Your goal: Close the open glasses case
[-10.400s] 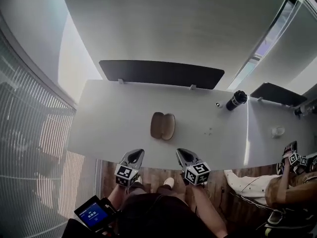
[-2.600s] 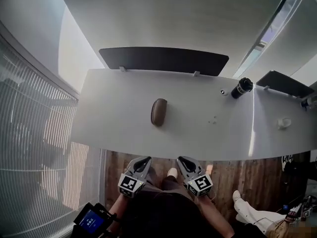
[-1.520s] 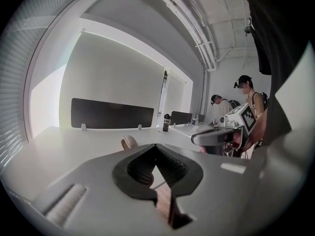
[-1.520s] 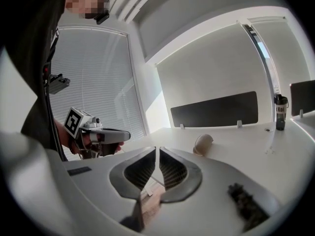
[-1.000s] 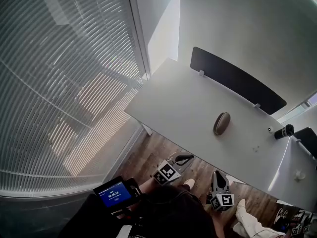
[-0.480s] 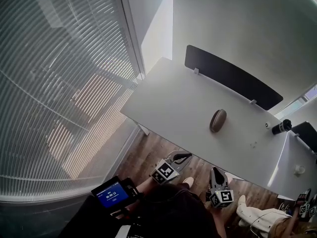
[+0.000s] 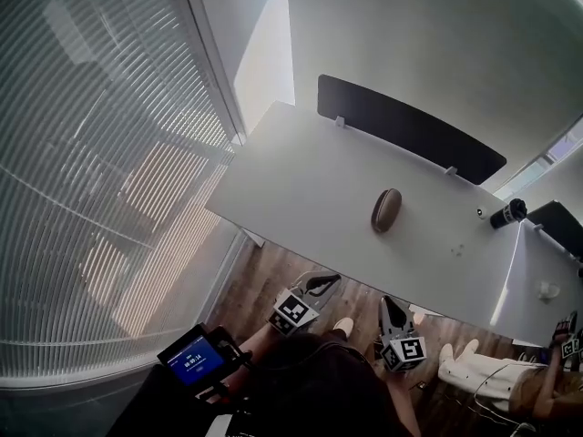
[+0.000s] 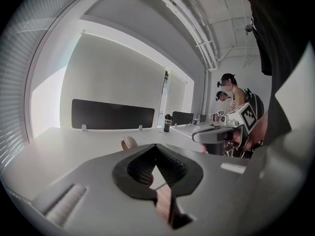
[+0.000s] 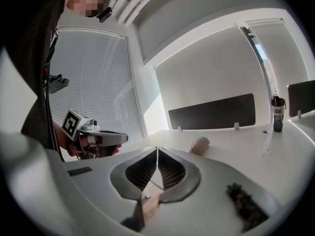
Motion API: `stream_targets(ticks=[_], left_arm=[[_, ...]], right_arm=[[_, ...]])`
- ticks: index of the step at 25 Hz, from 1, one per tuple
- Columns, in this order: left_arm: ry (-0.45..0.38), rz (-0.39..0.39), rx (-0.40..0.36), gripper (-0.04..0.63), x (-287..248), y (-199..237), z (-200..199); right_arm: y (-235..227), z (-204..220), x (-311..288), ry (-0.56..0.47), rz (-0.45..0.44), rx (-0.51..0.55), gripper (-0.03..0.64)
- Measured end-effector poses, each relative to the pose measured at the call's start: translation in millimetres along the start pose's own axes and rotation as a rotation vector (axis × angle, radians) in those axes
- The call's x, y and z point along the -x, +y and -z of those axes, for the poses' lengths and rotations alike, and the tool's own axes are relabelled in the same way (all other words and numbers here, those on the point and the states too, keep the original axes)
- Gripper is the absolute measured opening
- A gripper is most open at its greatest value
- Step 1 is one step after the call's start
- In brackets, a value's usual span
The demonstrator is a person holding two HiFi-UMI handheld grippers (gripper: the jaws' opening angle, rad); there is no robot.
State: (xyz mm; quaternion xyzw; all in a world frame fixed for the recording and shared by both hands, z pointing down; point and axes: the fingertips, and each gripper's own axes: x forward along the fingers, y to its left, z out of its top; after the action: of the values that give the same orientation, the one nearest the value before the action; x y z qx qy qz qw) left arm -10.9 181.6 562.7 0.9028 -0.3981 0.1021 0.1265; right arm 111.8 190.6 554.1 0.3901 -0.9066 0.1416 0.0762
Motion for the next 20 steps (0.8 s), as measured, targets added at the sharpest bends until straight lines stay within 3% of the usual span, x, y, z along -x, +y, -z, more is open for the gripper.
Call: stream_targets(ticks=[20], left_arm=[[0.012,0.041,-0.027,0.008,-11.1,-5.3,7.6]], right_arm=[[-10.1,0.4,3.4,0.027,0.057,0.009,0.006]])
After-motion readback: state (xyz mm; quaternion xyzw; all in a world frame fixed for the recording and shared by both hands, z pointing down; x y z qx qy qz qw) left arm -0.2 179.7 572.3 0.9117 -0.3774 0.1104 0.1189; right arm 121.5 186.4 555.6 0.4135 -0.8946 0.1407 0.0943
